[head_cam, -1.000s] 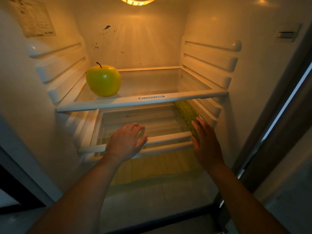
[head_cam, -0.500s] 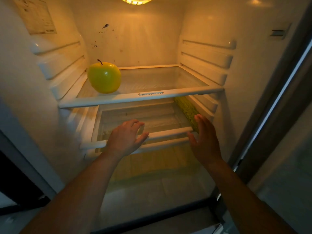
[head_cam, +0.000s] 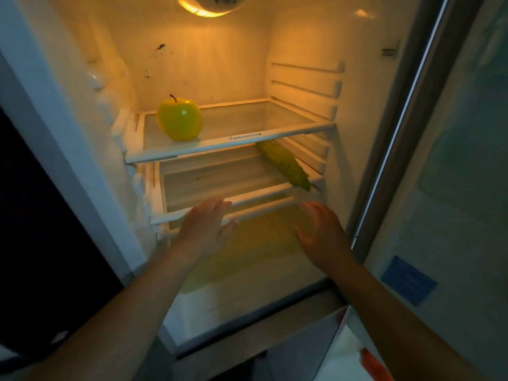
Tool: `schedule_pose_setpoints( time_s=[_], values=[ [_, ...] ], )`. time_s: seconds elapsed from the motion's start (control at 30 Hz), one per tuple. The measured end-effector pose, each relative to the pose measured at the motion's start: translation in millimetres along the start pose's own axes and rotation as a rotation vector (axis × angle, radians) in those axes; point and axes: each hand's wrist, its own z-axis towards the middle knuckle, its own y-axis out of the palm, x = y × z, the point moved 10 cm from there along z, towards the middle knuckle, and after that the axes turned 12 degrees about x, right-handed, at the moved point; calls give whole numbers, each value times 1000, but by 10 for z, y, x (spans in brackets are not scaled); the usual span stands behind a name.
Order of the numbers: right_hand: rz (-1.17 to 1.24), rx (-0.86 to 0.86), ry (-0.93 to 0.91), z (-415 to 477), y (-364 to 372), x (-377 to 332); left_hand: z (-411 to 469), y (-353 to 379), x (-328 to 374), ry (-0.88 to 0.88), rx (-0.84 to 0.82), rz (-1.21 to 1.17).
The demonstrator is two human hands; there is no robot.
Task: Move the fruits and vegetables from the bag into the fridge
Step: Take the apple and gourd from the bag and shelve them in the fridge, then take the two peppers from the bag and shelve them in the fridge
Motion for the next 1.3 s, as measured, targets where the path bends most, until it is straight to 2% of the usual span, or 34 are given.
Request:
schedule_pose_setpoints(
  time_s=[0.23, 0.57, 0.7, 0.83, 1.0, 1.3],
  values=[
    [34, -77, 40, -656, -49, -217, -570, -127, 284, -52, -27, -240],
    [83, -75, 167, -1462, -458, -147, -1217, -208, 943, 15, -96, -311],
    [87, -71, 116, -1692, -688, -134, -1463, -249, 1172, -17, -119, -329],
    [109, -100, 72, -1909, -916, -29, -1687, -303, 1477, -75, -101, -324],
    [210, -146, 67, -2338, -1316, 237, -2176, -256, 2047, -205, -156, -362],
    [387, -337, 4, -3218, -1757, 455, -3422, -667, 2861, -484, -87, -309]
  ],
)
